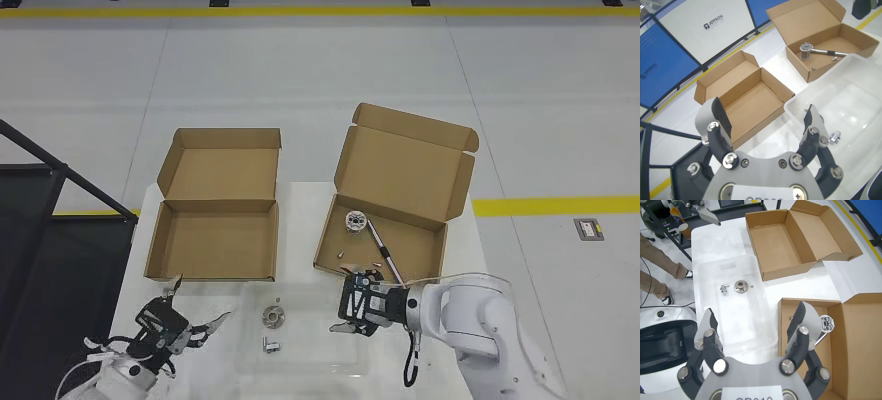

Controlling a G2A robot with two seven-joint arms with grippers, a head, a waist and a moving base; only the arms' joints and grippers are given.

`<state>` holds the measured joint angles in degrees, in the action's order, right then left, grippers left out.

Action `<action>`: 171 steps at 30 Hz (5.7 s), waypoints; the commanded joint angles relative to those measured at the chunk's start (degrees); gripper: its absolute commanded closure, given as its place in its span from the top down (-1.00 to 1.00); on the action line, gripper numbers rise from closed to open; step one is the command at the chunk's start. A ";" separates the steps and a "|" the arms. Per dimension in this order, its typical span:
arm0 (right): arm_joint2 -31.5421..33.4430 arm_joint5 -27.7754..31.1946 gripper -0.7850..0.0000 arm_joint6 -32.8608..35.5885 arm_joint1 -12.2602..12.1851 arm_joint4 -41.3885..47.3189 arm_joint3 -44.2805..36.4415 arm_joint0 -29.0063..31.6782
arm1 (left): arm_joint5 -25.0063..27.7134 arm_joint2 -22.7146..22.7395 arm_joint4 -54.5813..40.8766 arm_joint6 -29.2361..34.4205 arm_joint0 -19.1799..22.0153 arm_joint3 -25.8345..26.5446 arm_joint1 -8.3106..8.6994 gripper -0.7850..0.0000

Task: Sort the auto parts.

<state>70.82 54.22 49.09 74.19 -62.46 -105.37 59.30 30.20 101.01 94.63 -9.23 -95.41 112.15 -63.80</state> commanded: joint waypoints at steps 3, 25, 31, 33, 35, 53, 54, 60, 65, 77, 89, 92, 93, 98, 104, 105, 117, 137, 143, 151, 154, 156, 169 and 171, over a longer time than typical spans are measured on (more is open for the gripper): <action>-0.95 1.43 1.00 -0.46 -1.24 0.28 0.34 1.08 | 8.07 -0.79 6.68 -0.87 3.73 0.63 0.97 1.00; 2.46 -2.57 1.00 -10.99 -1.88 -6.39 -3.26 3.44 | 16.59 -3.19 18.05 0.80 6.40 3.13 2.34 1.00; 6.64 -2.74 1.00 -21.61 -2.82 -12.43 -8.17 7.73 | 27.80 -5.51 21.33 1.65 13.51 3.51 3.61 1.00; 8.49 -2.99 1.00 -24.77 -3.19 -14.84 -10.45 9.84 | 27.80 -8.10 23.10 1.49 15.58 2.27 4.32 1.00; 10.85 -4.17 1.00 -28.72 -3.53 -16.67 -12.81 12.72 | 27.80 -11.39 24.42 1.57 17.71 0.75 5.29 1.00; 23.76 -6.00 1.00 -42.30 -4.90 -20.03 -18.93 25.90 | 27.80 -28.10 22.88 6.60 27.94 -5.25 10.73 1.00; 23.76 -6.00 1.00 -42.30 -4.90 -20.03 -18.93 25.90 | 27.80 -28.10 22.88 6.60 27.94 -5.25 10.73 1.00; 24.41 -10.35 1.00 -44.37 -4.91 -19.59 -18.04 26.40 | 27.80 -30.72 21.87 9.40 27.90 -7.22 10.43 1.00; 26.60 -12.44 1.00 -48.59 -5.09 -17.71 -16.67 28.15 | 27.80 -34.38 19.35 9.70 31.04 -8.30 11.36 1.00; 27.87 -12.26 1.00 -49.58 -5.75 -16.21 -13.86 30.05 | 27.80 -50.84 7.22 19.36 45.22 -13.61 17.44 1.00; 28.24 -12.23 1.00 -49.88 -6.35 -15.08 -12.63 31.20 | 27.80 -66.76 -12.83 34.56 60.12 -16.24 19.58 0.84; 27.87 -12.43 1.00 -49.97 -6.47 -15.10 -12.34 31.21 | 27.80 -70.03 -15.84 37.44 62.34 -17.02 19.48 0.75; 27.72 -12.46 1.00 -50.01 -6.51 -15.10 -12.18 31.24 | 27.80 -71.01 -16.76 38.13 63.02 -17.29 19.41 0.62; 27.34 -12.78 1.00 -50.35 -6.71 -15.10 -11.55 31.22 | 27.80 -74.82 -18.77 41.44 66.03 -18.60 18.91 0.59; 27.15 -13.10 1.00 -50.50 -6.95 -14.83 -11.46 31.44 | 27.80 -77.97 -18.69 44.44 67.94 -19.94 17.67 0.56; 27.13 -13.11 1.00 -50.49 -6.99 -14.82 -11.40 31.54 | 27.80 -78.19 -18.82 44.35 68.11 -20.32 17.38 0.58; 26.72 -13.67 1.00 -50.88 -7.46 -14.97 -10.85 32.11 | 25.63 -80.38 -14.57 43.52 68.93 -25.47 13.31 0.21; 26.67 -14.57 1.00 -51.85 -8.16 -14.62 -10.66 32.97 | 26.72 -80.50 -10.95 42.03 69.47 -32.49 8.98 -0.01; 26.85 -14.72 1.00 -52.08 -8.38 -14.53 -10.62 33.41 | 27.75 -80.22 -10.33 41.58 69.37 -33.75 8.16 -0.05; 26.84 -14.80 1.00 -52.28 -8.64 -14.34 -10.54 33.64 | 27.80 -81.05 -10.10 41.13 69.84 -34.89 7.42 -0.14; 26.76 -14.78 1.00 -52.41 -8.74 -14.29 -10.28 33.64 | 27.80 -81.57 -10.25 40.93 70.08 -35.41 7.17 -0.15; 26.71 -14.82 1.00 -52.43 -8.80 -14.27 -10.27 33.63 | 27.80 -81.88 -10.34 40.89 70.22 -35.75 7.00 -0.18; 26.45 -15.15 1.00 -52.34 -9.19 -14.19 -10.54 33.71 | 27.80 -81.90 -10.82 40.76 70.82 -35.76 7.06 -1.00; 26.34 -15.21 1.00 -52.34 -9.24 -14.06 -10.51 33.70 | 27.80 -81.37 -10.89 40.87 70.76 -35.20 7.32 -1.00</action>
<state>97.20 39.04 -3.26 64.97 -76.56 -115.89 93.01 58.00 19.37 83.79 31.61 -24.61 76.66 -56.61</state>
